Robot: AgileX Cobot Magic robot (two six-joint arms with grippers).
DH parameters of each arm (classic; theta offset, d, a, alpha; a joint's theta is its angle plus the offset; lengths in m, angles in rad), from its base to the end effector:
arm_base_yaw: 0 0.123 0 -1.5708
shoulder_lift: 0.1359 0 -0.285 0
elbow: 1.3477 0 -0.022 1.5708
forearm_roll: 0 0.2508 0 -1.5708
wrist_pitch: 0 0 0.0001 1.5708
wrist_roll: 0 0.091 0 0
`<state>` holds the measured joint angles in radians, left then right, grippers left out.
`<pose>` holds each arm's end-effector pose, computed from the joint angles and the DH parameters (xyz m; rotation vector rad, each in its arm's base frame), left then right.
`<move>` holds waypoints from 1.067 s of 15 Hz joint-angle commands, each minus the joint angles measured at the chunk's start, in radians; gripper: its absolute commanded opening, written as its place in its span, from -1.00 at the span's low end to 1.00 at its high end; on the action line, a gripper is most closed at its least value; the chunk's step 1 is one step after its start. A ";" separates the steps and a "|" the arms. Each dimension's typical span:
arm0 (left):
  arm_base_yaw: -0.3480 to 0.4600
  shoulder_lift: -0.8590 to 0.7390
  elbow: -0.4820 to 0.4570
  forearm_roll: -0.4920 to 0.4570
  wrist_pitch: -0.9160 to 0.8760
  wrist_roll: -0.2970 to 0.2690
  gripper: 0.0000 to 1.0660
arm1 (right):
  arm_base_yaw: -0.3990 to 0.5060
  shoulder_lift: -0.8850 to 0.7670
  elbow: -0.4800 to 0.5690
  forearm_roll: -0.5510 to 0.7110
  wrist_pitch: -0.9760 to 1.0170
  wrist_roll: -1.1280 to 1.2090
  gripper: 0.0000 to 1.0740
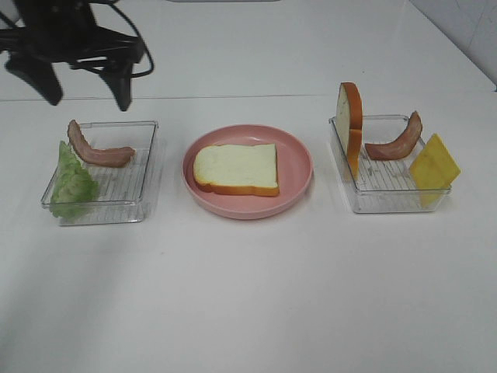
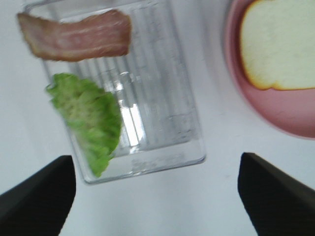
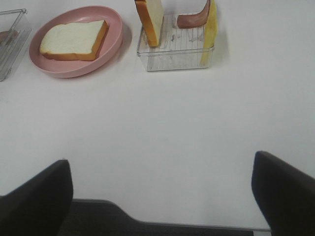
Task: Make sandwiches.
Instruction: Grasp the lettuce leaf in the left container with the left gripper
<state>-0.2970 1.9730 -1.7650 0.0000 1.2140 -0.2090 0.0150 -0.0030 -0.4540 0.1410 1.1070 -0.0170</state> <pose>0.4005 -0.1226 0.2708 0.1281 2.9090 -0.0864 -0.0030 0.0114 0.2615 -0.0410 2.1290 0.1704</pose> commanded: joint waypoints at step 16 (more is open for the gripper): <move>0.125 0.159 0.085 0.029 0.001 0.092 0.69 | -0.003 -0.031 0.004 0.004 -0.008 -0.009 0.75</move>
<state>-0.1730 2.1390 -1.6850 0.0360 1.2050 -0.1110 0.0150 -0.0030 -0.4540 0.1420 1.1070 -0.0170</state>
